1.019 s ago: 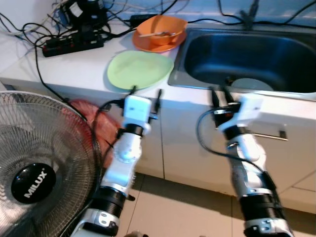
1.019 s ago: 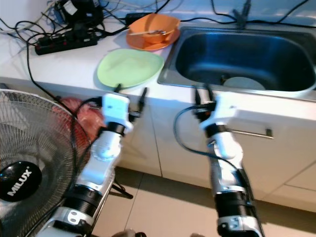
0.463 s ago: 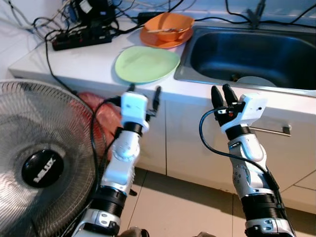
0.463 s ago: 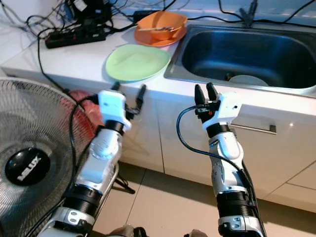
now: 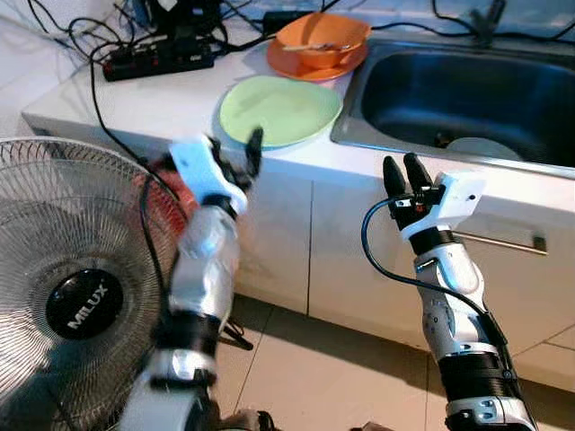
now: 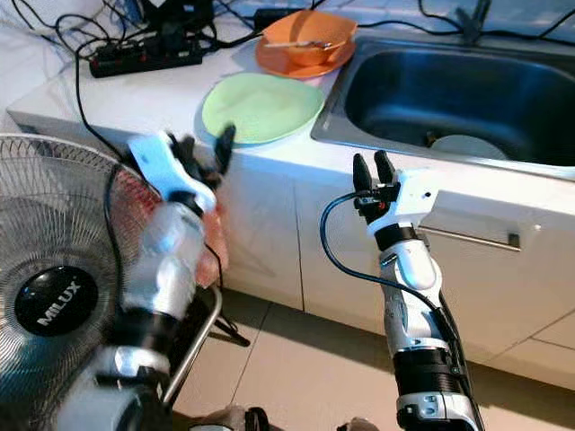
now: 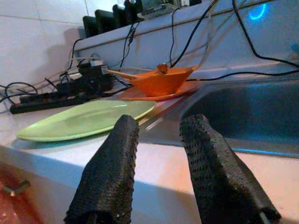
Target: Kitchen organization
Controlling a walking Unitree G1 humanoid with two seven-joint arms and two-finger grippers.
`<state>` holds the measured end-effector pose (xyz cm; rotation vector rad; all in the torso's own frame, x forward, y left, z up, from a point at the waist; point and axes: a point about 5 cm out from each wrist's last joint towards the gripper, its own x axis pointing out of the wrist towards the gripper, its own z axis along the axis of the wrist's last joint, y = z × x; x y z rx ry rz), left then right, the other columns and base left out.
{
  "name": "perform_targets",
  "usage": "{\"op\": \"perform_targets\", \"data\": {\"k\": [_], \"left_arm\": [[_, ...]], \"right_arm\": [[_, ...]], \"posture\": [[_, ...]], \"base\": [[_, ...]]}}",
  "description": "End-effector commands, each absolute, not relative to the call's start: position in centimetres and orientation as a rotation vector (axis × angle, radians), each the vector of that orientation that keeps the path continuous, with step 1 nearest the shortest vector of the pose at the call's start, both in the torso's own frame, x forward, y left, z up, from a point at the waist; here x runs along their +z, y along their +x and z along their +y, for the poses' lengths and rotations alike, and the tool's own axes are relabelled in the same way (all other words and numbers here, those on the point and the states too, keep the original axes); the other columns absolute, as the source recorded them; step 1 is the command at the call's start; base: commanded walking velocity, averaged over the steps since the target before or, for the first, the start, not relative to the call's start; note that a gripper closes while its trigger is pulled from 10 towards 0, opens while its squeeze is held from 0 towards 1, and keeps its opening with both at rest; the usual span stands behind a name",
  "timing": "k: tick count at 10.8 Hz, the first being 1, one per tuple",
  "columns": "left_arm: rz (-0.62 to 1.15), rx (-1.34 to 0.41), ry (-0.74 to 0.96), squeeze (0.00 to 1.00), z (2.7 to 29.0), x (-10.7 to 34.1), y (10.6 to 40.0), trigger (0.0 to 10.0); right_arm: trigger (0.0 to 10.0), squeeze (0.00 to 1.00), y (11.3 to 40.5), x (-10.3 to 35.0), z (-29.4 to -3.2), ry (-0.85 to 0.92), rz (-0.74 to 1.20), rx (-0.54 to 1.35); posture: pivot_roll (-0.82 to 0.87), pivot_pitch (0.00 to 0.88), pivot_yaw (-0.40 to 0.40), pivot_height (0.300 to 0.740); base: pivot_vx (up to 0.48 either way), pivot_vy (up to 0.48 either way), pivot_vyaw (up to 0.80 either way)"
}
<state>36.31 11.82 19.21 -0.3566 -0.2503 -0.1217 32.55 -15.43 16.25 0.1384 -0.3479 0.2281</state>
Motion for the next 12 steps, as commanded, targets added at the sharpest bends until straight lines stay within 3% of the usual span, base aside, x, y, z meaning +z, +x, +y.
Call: {"op": "perform_targets", "data": {"k": [1, 4, 9, 12], "left_arm": [[-0.22, -0.117, -0.403, 0.0, 12.3, 18.8, 36.5, 10.0], [-0.147, -0.113, -0.596, 0.0, 13.4, 18.8, 37.7, 10.0], [-0.05, -0.232, -0.67, 0.0, 12.8, 19.6, 39.2, 10.0], [-0.012, -0.213, -0.679, 0.0, 13.1, 19.9, 40.1, 10.0]], "right_arm": [[10.0, 0.0, 32.6, 16.3, -15.1, 0.139, -0.353, 0.235], [10.0, 0.0, 32.6, 16.3, -15.1, 0.136, -0.351, 0.238], [10.0, 0.0, 32.6, 16.3, -15.0, 0.133, -0.349, 0.248], [10.0, 0.0, 32.4, 16.2, -14.9, 0.131, -0.347, 0.255]], "posture": [[0.0, 0.114, 0.074, 0.74], [0.0, 0.117, 0.072, 0.74], [-0.01, 0.105, 0.07, 0.74], [-0.01, 0.104, 0.069, 0.74]], "base": [[0.0, 0.0, 0.0], [0.0, 0.0, 0.0], [0.0, 0.0, 0.0], [0.0, 0.0, 0.0]]}}
